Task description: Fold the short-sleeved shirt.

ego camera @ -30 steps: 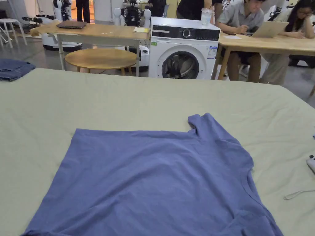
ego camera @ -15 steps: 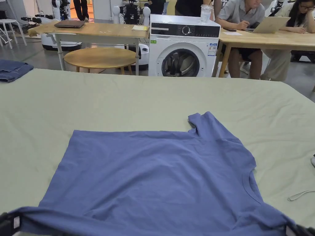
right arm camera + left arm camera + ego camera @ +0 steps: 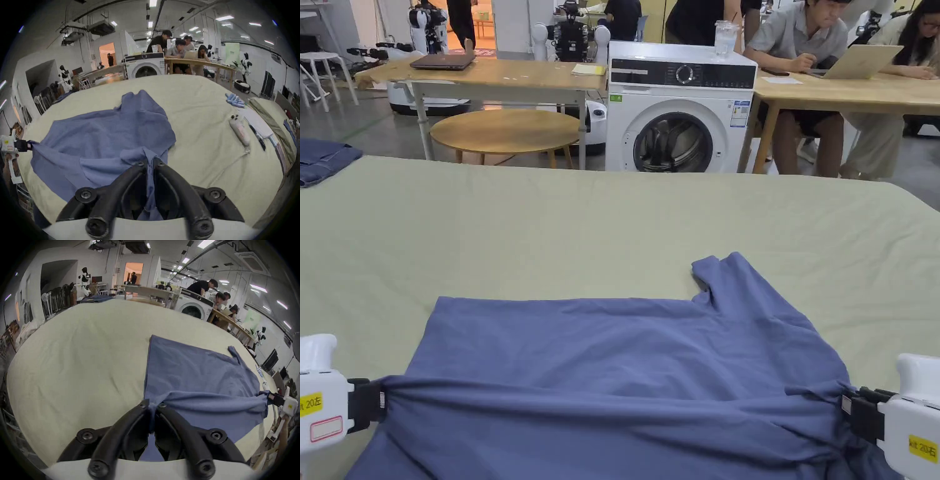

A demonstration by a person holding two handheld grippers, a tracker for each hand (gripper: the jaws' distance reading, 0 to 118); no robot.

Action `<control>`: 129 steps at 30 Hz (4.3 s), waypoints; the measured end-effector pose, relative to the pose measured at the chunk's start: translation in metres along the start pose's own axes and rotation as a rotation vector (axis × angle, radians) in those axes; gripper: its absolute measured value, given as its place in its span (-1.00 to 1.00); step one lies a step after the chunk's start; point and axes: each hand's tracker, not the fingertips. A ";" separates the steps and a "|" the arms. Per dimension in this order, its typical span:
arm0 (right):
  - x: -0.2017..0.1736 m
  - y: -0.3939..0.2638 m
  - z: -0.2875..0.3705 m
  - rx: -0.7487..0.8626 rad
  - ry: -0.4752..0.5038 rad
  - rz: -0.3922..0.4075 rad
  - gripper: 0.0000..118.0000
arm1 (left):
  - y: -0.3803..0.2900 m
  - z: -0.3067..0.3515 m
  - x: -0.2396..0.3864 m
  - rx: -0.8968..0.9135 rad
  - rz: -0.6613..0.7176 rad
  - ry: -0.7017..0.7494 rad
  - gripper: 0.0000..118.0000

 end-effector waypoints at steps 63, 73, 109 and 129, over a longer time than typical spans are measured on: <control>0.010 -0.058 0.033 -0.086 -0.005 0.028 -0.88 | -0.058 0.034 0.005 -0.079 -0.051 0.040 -0.92; 0.010 -0.060 0.137 0.002 0.052 0.046 -0.89 | -0.072 0.121 -0.010 0.003 0.018 -0.017 -0.92; -0.054 0.003 0.147 0.524 0.085 -0.047 -1.00 | 0.055 0.089 0.038 0.156 -0.073 -0.255 -0.76; -0.016 0.047 -0.013 -0.009 -0.057 0.000 0.75 | 0.062 -0.084 0.029 -0.148 -0.115 0.025 -1.00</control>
